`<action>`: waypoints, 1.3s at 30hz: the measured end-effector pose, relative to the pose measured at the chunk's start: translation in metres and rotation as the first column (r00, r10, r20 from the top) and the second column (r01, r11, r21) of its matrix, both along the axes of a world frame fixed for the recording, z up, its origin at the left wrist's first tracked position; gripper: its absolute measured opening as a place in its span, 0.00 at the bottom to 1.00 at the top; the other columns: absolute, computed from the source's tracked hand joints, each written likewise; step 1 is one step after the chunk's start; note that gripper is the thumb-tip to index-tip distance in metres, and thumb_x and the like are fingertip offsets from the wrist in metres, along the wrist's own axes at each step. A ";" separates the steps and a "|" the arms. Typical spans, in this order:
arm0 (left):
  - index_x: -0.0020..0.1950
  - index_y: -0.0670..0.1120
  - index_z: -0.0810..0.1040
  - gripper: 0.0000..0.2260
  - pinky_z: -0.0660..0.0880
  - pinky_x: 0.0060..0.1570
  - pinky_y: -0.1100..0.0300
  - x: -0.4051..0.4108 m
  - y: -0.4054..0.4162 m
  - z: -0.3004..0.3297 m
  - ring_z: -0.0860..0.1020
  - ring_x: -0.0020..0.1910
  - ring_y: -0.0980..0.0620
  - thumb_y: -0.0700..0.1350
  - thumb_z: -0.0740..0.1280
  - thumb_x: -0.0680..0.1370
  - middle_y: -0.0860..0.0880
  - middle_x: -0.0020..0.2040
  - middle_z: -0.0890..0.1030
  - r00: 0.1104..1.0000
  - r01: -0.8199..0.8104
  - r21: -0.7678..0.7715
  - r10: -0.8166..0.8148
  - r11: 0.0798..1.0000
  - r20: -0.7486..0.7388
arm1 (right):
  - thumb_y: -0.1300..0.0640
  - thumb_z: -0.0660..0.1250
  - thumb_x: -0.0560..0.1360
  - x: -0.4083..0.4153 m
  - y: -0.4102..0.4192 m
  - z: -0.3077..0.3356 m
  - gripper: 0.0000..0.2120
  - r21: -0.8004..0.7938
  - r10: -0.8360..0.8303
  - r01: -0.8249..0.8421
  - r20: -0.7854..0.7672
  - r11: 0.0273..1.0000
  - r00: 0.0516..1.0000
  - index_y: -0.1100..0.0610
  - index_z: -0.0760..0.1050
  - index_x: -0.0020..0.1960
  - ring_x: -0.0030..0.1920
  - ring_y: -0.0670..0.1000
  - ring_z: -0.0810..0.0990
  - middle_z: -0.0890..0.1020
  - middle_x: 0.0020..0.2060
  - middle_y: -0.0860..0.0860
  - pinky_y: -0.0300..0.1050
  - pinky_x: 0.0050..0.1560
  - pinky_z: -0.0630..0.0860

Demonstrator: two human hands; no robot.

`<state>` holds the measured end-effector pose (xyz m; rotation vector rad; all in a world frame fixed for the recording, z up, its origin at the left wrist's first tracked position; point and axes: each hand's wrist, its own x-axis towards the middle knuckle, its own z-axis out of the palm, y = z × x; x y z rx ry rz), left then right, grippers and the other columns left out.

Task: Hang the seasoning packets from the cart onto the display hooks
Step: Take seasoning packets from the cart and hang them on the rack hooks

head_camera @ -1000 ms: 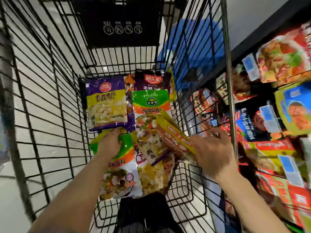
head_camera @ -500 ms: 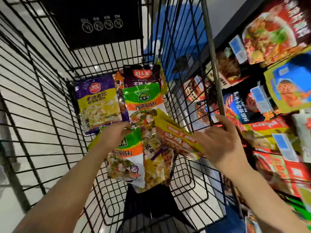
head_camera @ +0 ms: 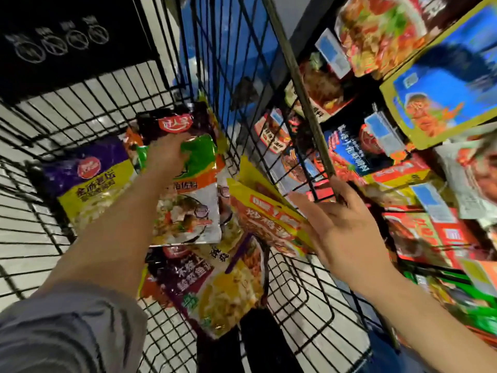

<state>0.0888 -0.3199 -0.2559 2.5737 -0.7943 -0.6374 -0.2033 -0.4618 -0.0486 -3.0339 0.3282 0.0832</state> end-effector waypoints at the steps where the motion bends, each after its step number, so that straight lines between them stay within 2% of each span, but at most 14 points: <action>1: 0.69 0.47 0.71 0.20 0.71 0.60 0.45 0.006 0.008 -0.012 0.72 0.63 0.37 0.44 0.67 0.77 0.39 0.65 0.75 1.000 -0.013 0.041 0.013 0.999 0.010 | 0.67 0.72 0.67 0.000 -0.001 -0.003 0.26 -0.072 0.042 -0.042 0.001 0.996 0.999 0.62 0.74 0.65 0.51 0.57 0.78 0.82 0.36 0.54 0.47 0.73 0.56; 6: 0.69 0.43 0.70 0.26 0.69 0.62 0.40 0.035 0.037 -0.048 0.71 0.64 0.34 0.56 0.67 0.76 0.35 0.65 0.73 0.997 0.005 0.138 0.005 0.990 -0.072 | 0.71 0.70 0.66 0.005 0.001 -0.001 0.27 -0.119 0.079 -0.069 0.085 0.991 0.993 0.63 0.74 0.65 0.43 0.50 0.75 0.80 0.33 0.52 0.52 0.74 0.56; 12: 0.69 0.48 0.71 0.24 0.69 0.61 0.37 0.049 0.021 -0.036 0.69 0.64 0.34 0.57 0.68 0.75 0.37 0.65 0.71 0.996 0.041 0.304 -0.015 0.952 -0.087 | 0.71 0.74 0.62 0.012 -0.001 0.003 0.30 -0.113 0.095 -0.090 0.037 0.990 0.995 0.62 0.74 0.63 0.42 0.52 0.81 0.82 0.34 0.53 0.50 0.74 0.55; 16: 0.62 0.46 0.77 0.15 0.73 0.58 0.44 0.050 0.014 -0.030 0.75 0.59 0.36 0.51 0.67 0.78 0.38 0.60 0.77 0.992 0.032 0.328 0.011 0.944 -0.127 | 0.71 0.74 0.63 0.006 0.000 -0.001 0.33 -0.131 0.108 -0.098 0.067 0.987 0.992 0.60 0.68 0.66 0.43 0.51 0.80 0.81 0.34 0.52 0.51 0.74 0.56; 21: 0.61 0.48 0.79 0.13 0.74 0.55 0.48 0.021 0.023 0.001 0.76 0.57 0.39 0.47 0.68 0.77 0.40 0.58 0.79 0.994 -0.064 0.168 0.079 0.984 -0.081 | 0.69 0.74 0.63 0.008 -0.003 -0.001 0.29 -0.136 0.096 -0.084 0.082 0.987 0.992 0.63 0.74 0.64 0.41 0.53 0.79 0.81 0.33 0.53 0.55 0.72 0.60; 25: 0.54 0.44 0.82 0.09 0.74 0.53 0.50 -0.014 0.041 0.043 0.78 0.54 0.40 0.41 0.71 0.74 0.43 0.54 0.82 0.983 -0.159 -0.062 0.152 0.985 -0.104 | 0.64 0.68 0.72 0.012 0.000 0.010 0.18 0.168 -0.136 0.134 0.002 0.977 0.991 0.62 0.75 0.62 0.46 0.52 0.82 0.83 0.37 0.53 0.52 0.65 0.66; 27: 0.53 0.44 0.83 0.08 0.72 0.50 0.53 -0.032 0.056 0.066 0.78 0.54 0.41 0.40 0.71 0.74 0.45 0.54 0.82 0.975 -0.211 -0.066 0.205 0.975 -0.087 | 0.67 0.59 0.69 0.018 0.002 0.011 0.19 0.030 -0.035 0.036 -0.053 0.999 0.998 0.63 0.77 0.58 0.39 0.53 0.82 0.81 0.30 0.52 0.51 0.70 0.62; 28: 0.53 0.44 0.83 0.08 0.72 0.49 0.54 -0.043 0.065 0.077 0.79 0.54 0.41 0.39 0.71 0.74 0.45 0.53 0.82 0.974 -0.220 -0.090 0.213 0.971 -0.078 | 0.67 0.58 0.67 0.018 0.001 0.009 0.19 -0.092 0.048 -0.052 -0.040 0.994 0.998 0.63 0.78 0.55 0.37 0.54 0.81 0.80 0.28 0.52 0.51 0.72 0.59; 29: 0.52 0.44 0.84 0.08 0.71 0.49 0.56 -0.054 0.072 0.089 0.79 0.53 0.41 0.38 0.72 0.73 0.44 0.52 0.83 0.979 -0.201 -0.123 0.197 0.972 -0.051 | 0.67 0.57 0.66 0.018 0.000 0.010 0.18 -0.111 0.081 -0.082 -0.009 0.990 0.997 0.63 0.79 0.52 0.36 0.54 0.81 0.80 0.27 0.52 0.50 0.72 0.59; 31: 0.50 0.44 0.85 0.08 0.69 0.49 0.59 -0.081 0.084 0.117 0.81 0.50 0.44 0.38 0.73 0.72 0.44 0.49 0.84 0.992 -0.113 -0.190 0.121 0.975 0.033 | 0.68 0.64 0.65 0.017 -0.003 0.011 0.11 -0.160 0.115 -0.101 0.078 0.982 0.990 0.62 0.80 0.45 0.37 0.54 0.81 0.81 0.29 0.53 0.51 0.66 0.62; 33: 0.49 0.46 0.85 0.08 0.70 0.52 0.59 -0.109 0.095 0.143 0.82 0.47 0.46 0.38 0.73 0.72 0.47 0.46 0.85 0.989 -0.040 -0.205 0.068 0.978 0.134 | 0.66 0.75 0.61 0.020 0.001 0.016 0.07 -0.137 0.075 -0.062 0.089 0.989 0.993 0.60 0.81 0.39 0.37 0.55 0.81 0.82 0.31 0.54 0.52 0.55 0.68; 35: 0.50 0.50 0.85 0.08 0.75 0.54 0.51 -0.133 0.106 0.170 0.81 0.48 0.44 0.41 0.71 0.73 0.48 0.47 0.85 0.977 -0.030 -0.225 0.076 0.974 0.199 | 0.64 0.70 0.64 0.020 0.009 0.025 0.06 -0.193 0.075 -0.045 0.151 0.980 0.986 0.55 0.78 0.30 0.29 0.51 0.77 0.77 0.25 0.51 0.48 0.47 0.71; 37: 0.50 0.50 0.84 0.08 0.78 0.51 0.46 -0.149 0.116 0.196 0.81 0.47 0.42 0.40 0.70 0.74 0.46 0.46 0.85 0.968 -0.036 -0.323 0.114 0.946 0.225 | 0.65 0.59 0.65 0.014 0.018 0.039 0.14 -0.143 0.037 0.001 0.262 0.990 0.964 0.53 0.75 0.25 0.25 0.48 0.71 0.72 0.20 0.49 0.43 0.41 0.68; 39: 0.47 0.45 0.85 0.09 0.77 0.40 0.54 -0.161 0.121 0.227 0.80 0.40 0.45 0.34 0.73 0.71 0.43 0.42 0.84 0.944 -0.043 -0.336 0.148 0.941 0.294 | 0.62 0.64 0.62 0.000 0.021 0.055 0.07 -0.034 -0.022 0.037 0.361 0.999 0.932 0.53 0.78 0.28 0.27 0.49 0.73 0.74 0.21 0.48 0.43 0.35 0.67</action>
